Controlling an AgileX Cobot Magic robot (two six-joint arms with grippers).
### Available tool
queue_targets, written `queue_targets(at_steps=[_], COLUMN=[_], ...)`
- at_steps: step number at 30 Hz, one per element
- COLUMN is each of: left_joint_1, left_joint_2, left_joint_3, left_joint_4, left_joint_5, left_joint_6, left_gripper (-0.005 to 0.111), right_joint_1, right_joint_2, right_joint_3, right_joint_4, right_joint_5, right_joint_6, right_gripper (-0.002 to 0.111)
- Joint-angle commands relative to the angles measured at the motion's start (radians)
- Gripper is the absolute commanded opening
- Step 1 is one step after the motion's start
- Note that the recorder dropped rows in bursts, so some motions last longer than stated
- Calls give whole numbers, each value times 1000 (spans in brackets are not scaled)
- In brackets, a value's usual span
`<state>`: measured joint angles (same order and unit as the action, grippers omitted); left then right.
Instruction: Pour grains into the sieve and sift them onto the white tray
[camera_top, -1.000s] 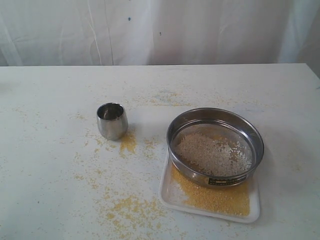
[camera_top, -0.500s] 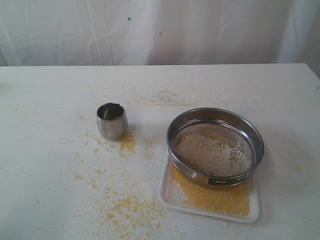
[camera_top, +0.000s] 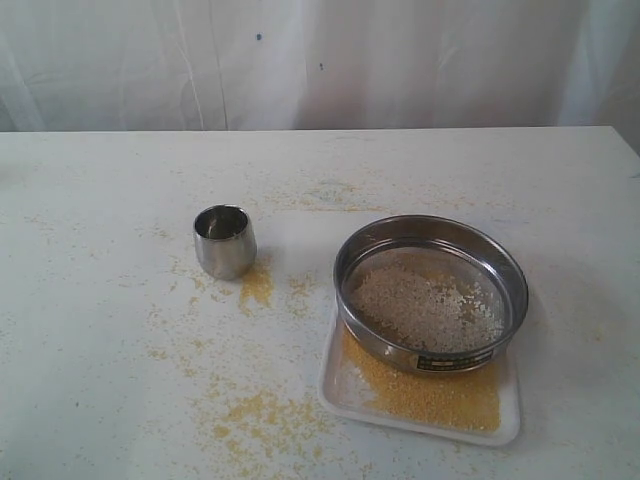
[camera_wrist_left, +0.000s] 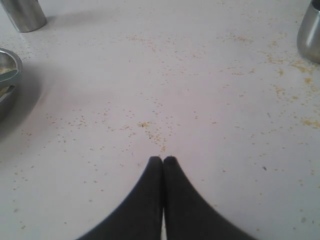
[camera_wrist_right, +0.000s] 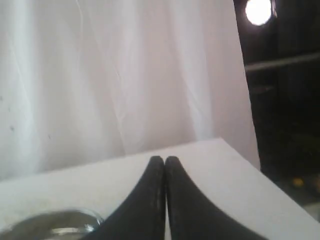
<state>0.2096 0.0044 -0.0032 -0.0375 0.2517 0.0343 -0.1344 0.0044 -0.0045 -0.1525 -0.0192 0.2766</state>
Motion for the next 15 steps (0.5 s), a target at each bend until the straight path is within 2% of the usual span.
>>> queue_targets(at_steps=[1,5,15], left_joint_1=[-2,-2,-2], left_joint_2=[-4,-4,-4], left_joint_3=[3,3,3], left_joint_4=[-6,-6,-6], left_joint_5=[3,3,3], left_joint_6=[-7,-7,-7], left_gripper=[0,0,0], right_joint_1=[52,143,154], right_joint_2=[-4,-4,-4], right_joint_3=[5,5,5], right_joint_4=[-46,-29,-29], right_joint_5=[174,319,336], right_joint_6=[-45,-51,-91], right_gripper=[0,0,0])
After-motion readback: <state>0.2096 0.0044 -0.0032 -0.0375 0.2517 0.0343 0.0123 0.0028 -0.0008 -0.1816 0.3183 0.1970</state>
